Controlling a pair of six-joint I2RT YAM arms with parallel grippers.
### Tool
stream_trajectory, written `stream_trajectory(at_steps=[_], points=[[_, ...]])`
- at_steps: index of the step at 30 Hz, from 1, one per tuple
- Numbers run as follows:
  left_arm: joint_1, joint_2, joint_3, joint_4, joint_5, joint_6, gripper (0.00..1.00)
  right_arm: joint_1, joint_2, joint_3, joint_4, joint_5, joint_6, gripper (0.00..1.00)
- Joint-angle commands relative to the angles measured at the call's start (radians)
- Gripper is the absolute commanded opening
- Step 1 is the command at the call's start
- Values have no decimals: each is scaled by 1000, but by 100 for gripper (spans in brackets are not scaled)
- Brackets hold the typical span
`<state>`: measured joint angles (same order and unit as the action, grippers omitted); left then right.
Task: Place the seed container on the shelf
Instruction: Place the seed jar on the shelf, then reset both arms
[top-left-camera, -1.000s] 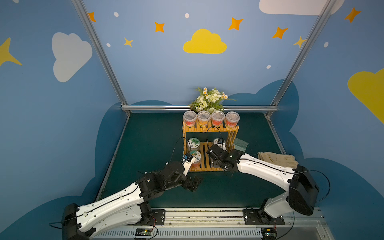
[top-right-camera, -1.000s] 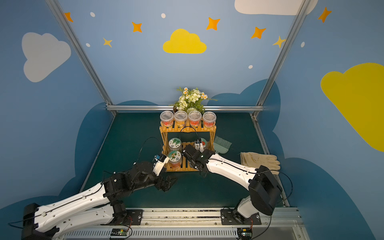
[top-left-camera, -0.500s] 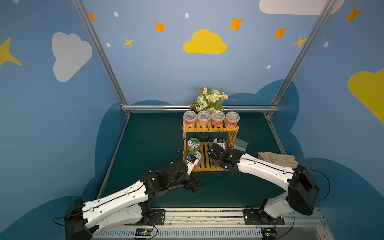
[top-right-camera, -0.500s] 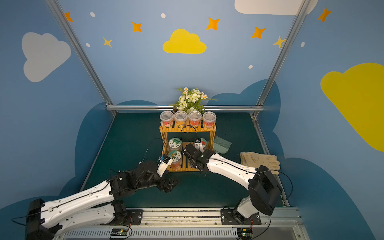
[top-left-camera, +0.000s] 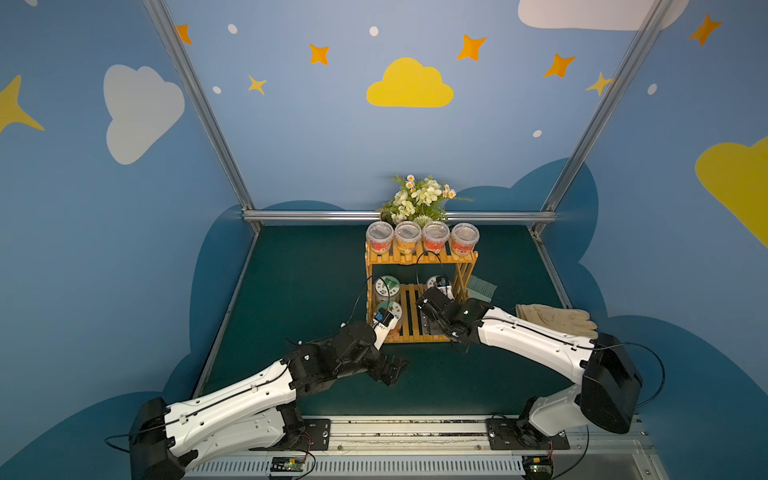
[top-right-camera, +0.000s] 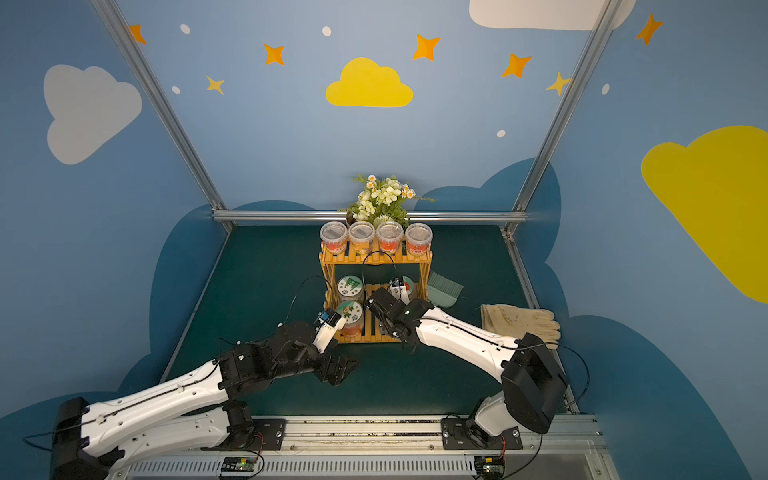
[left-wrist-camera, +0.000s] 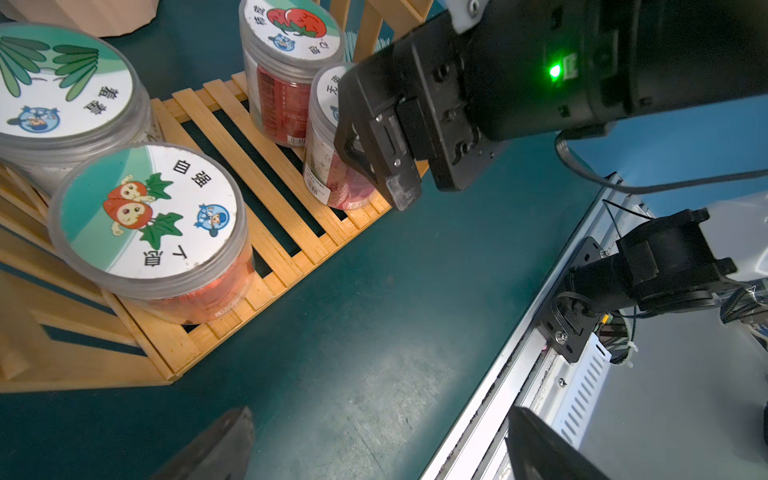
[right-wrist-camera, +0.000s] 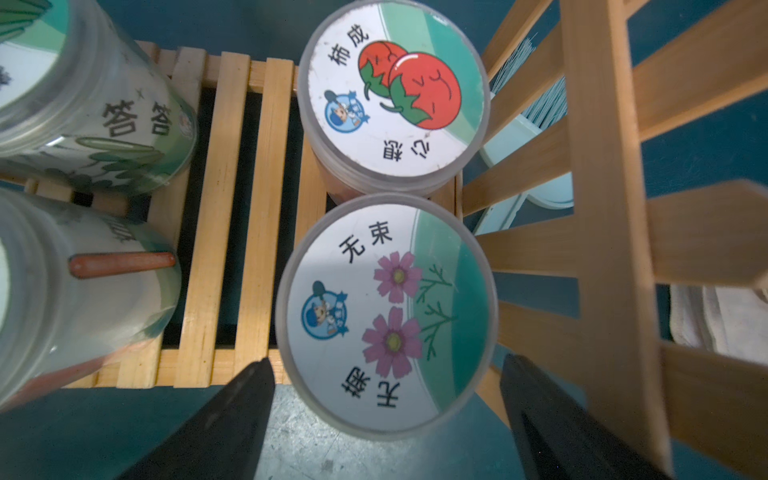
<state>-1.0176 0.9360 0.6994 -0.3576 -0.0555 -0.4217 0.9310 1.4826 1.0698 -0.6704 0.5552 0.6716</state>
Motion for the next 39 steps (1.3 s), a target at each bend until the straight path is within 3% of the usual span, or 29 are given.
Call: stream_trajectory(at_steps=[1, 8, 11, 13, 17, 23, 27, 31, 34, 39], points=[[-3, -7, 28, 8, 1, 13, 100, 7, -34, 11, -25, -1, -11, 92], [-2, -23, 30, 9, -16, 16, 100, 10, -82, 13, -33, -59, -33, 92], [-2, -35, 34, 12, -37, 24, 100, 22, -139, 24, -28, -138, -123, 92], [-2, -45, 40, 10, -48, 34, 100, 40, -196, 55, -50, -196, -186, 92], [-3, -69, 47, 3, -88, 52, 100, 78, -360, 35, -22, -181, -246, 92], [5, -118, 47, 12, -172, 82, 100, 77, -691, -144, 175, -5, -377, 92], [24, -145, 55, 4, -228, 107, 100, 45, -846, -196, 238, 101, -542, 93], [60, -161, 70, -9, -257, 141, 100, -16, -881, -185, 240, 198, -728, 98], [83, -173, 78, -13, -277, 159, 100, -70, -870, -170, 243, 282, -792, 98], [127, -176, 78, 3, -314, 186, 100, -217, -835, -213, 285, 217, -786, 98]])
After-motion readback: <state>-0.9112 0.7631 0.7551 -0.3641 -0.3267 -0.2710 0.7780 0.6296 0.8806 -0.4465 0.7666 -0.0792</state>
